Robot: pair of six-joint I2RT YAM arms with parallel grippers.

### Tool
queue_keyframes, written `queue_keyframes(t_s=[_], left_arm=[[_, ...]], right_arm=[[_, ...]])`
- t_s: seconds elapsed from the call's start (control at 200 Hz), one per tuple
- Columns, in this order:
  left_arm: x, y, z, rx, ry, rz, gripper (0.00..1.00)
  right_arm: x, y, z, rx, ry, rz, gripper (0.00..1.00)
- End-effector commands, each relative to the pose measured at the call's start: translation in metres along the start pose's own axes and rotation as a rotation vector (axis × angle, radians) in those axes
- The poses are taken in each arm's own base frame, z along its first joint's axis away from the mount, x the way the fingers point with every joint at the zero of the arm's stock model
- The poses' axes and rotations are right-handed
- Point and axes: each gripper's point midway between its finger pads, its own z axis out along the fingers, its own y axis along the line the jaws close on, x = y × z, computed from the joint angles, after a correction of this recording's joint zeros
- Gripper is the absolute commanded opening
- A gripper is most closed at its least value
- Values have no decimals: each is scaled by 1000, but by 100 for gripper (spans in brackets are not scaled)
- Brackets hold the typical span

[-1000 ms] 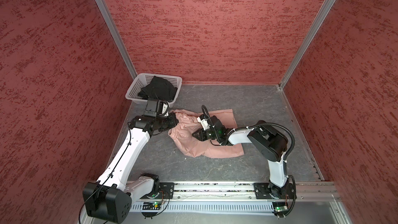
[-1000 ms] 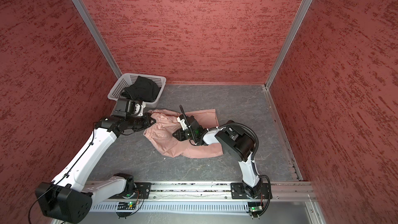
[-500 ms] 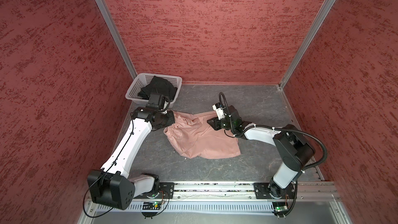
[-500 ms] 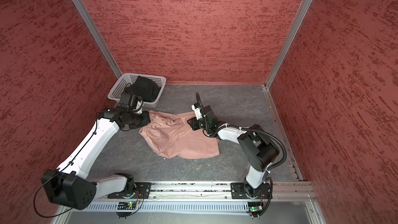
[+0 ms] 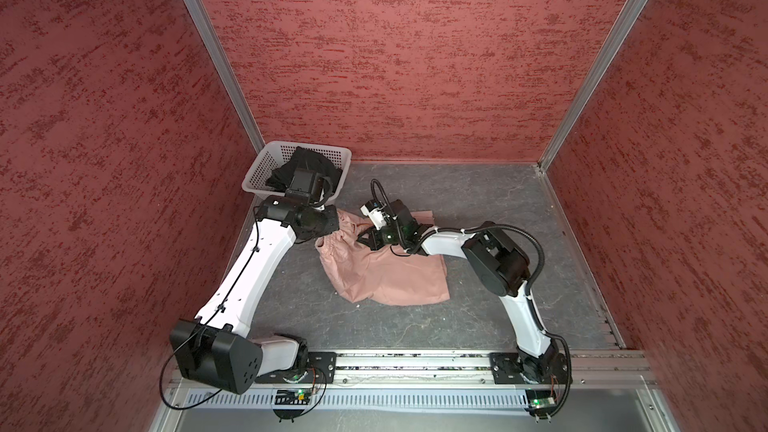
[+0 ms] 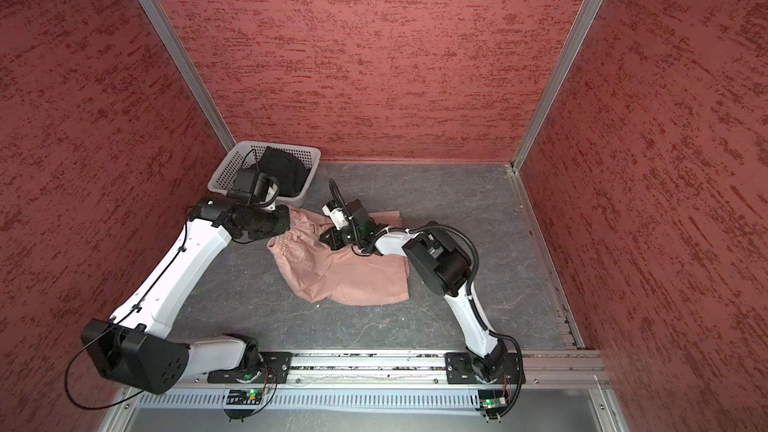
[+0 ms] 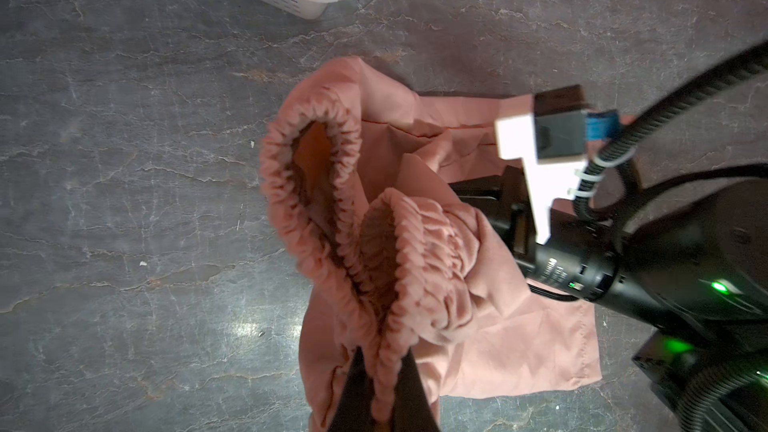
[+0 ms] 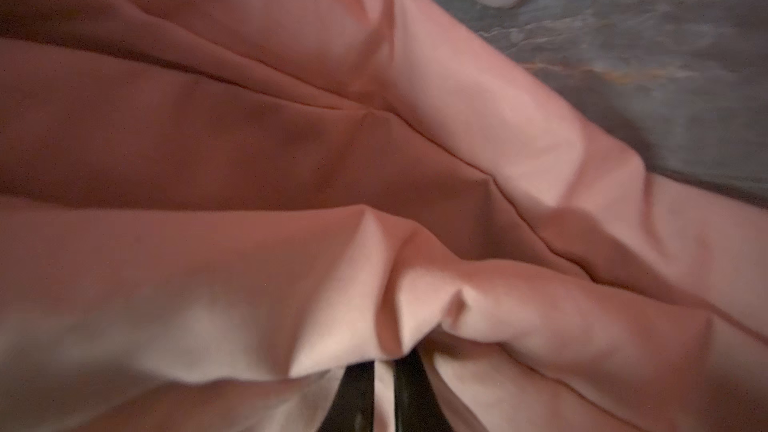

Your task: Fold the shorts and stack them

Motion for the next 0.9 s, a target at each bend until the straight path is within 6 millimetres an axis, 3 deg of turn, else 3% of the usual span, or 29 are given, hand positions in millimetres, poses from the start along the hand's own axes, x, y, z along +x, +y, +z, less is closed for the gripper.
queue_keyframes(t_s=[0.0, 0.055, 0.13, 0.2, 0.311, 0.416, 0.546, 0.671, 0.892], left_arm=[[0, -5, -5, -25, -7, 21, 0], [2, -7, -6, -43, -5, 31, 0], [4, -10, -4, -67, -3, 46, 0], [6, -15, -1, -72, -1, 54, 0], [6, -20, 6, -74, -3, 61, 0], [4, -21, 12, -88, -1, 63, 0], [0, -30, 19, -85, -15, 57, 0], [0, -53, 26, -23, -46, 27, 0], [15, -106, 45, 102, -32, 14, 0]], right_arm=[[-4, -3, 17, 22, -2, 30, 19], [-11, -15, 13, 77, -29, 49, 24], [-24, -30, -5, 132, -81, 77, 34], [-36, -43, -36, 163, -141, 111, 40], [-44, -63, -95, 250, -212, 138, 58], [-33, -85, -148, 384, -229, 159, 62], [-1, -114, -192, 552, -196, 230, 64], [38, -131, -210, 633, -149, 307, 65], [82, -144, -197, 616, -71, 380, 63]])
